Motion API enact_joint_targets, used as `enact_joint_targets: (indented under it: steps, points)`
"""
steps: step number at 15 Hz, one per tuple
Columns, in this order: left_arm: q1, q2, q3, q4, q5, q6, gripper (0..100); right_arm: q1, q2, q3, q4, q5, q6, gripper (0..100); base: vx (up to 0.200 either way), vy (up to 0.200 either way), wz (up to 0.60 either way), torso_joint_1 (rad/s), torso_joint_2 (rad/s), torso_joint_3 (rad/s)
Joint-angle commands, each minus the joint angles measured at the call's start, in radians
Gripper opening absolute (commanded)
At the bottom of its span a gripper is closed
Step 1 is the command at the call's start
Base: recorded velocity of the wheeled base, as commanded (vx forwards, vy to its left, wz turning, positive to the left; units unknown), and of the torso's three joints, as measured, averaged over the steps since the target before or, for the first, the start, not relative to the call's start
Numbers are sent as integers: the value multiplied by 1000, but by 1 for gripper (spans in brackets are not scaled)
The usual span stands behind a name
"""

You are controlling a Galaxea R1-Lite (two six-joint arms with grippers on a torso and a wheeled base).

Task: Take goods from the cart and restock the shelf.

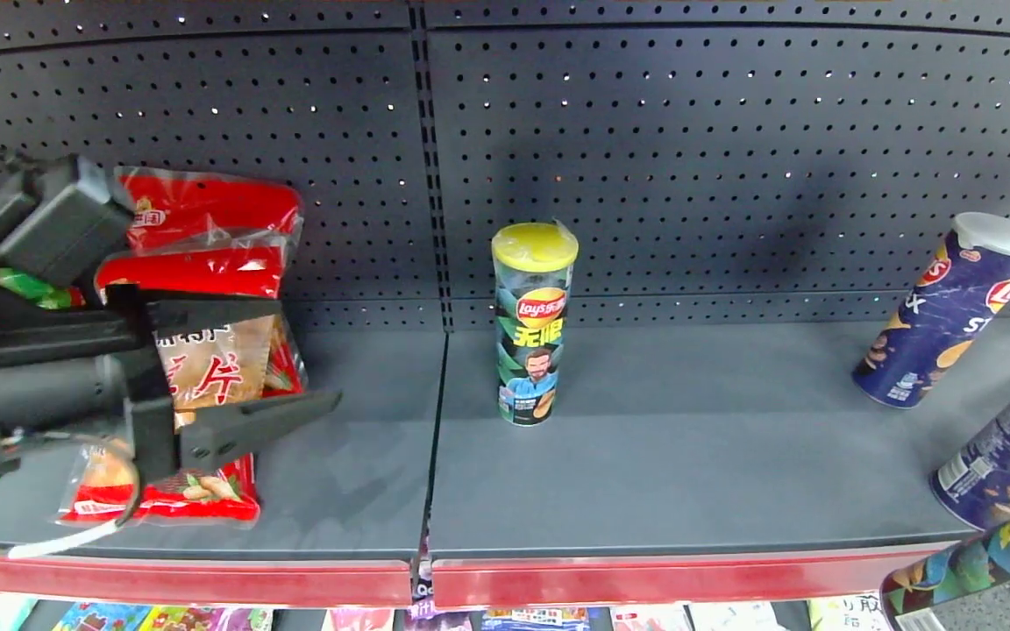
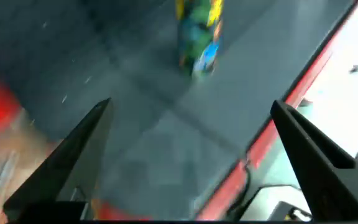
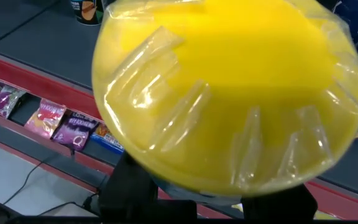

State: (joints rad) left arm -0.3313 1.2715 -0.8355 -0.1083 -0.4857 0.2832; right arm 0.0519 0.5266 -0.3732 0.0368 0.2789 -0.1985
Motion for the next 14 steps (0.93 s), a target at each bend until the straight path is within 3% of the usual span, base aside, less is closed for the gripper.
enact_joint_targets:
  steps: [1,3,7,12,14]
  points:
    - [-92,204,-120,-47,-7,-19,100,-1,3,-1,0,0,1,0,0,0,0,0,0,0]
    - [-135,269,-149,-88,-8,-45,100,-1,6,-1,-2,0,1,0,0,0,0,0,0,0]
    - [-152,387,-192,-179,-7,-42,100,-1,6,-7,2,0,8,0,0,0,0,0,0,0]
    - [-181,485,-281,-191,-5,-39,100,-1,6,-7,3,-1,11,0,0,0,0,0,0,0]
    - [-180,514,-307,-191,-4,-15,100,-1,3,-6,5,-1,11,0,0,0,0,0,0,0]
